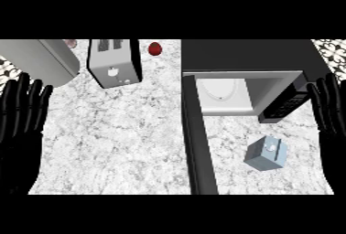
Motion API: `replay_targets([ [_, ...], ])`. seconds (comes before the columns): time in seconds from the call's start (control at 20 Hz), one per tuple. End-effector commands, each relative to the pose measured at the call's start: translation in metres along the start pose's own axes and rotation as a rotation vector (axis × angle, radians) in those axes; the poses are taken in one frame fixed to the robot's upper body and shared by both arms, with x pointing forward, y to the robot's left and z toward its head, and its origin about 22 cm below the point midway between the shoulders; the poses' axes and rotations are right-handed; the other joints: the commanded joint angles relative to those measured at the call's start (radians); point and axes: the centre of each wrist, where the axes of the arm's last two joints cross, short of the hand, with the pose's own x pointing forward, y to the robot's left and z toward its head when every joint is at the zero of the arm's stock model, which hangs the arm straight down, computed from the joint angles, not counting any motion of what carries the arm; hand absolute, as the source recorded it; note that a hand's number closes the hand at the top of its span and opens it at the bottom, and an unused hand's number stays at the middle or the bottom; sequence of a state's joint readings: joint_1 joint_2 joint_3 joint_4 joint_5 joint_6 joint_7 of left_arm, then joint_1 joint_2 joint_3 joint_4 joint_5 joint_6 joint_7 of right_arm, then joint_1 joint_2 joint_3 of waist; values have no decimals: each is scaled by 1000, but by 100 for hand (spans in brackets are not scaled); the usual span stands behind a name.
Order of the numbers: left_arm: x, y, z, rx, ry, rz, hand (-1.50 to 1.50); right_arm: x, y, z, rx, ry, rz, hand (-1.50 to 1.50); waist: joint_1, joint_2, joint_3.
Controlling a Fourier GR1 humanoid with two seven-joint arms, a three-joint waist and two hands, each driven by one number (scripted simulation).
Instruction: Pick up the milk, place it into the microwave and close the microwave
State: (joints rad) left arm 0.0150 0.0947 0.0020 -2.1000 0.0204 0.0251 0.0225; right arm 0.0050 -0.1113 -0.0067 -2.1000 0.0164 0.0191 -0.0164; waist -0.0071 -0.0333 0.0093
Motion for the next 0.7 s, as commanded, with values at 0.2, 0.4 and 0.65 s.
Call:
replay_targets([
  [0.2, 17, -16, 17, 28, -7, -64, -150, 20, 44, 8, -201, -21, 52, -150, 11, 31, -10],
  [0.4, 18, -29, 49, 64, 119, 107, -150, 34, 71, 13, -25, 86, -195, -150, 23, 28, -10],
  [0.65, 25, -28, 70, 73, 100, 95, -150, 42, 100, 9, -59, 83, -205, -150, 17, 31, -10],
])
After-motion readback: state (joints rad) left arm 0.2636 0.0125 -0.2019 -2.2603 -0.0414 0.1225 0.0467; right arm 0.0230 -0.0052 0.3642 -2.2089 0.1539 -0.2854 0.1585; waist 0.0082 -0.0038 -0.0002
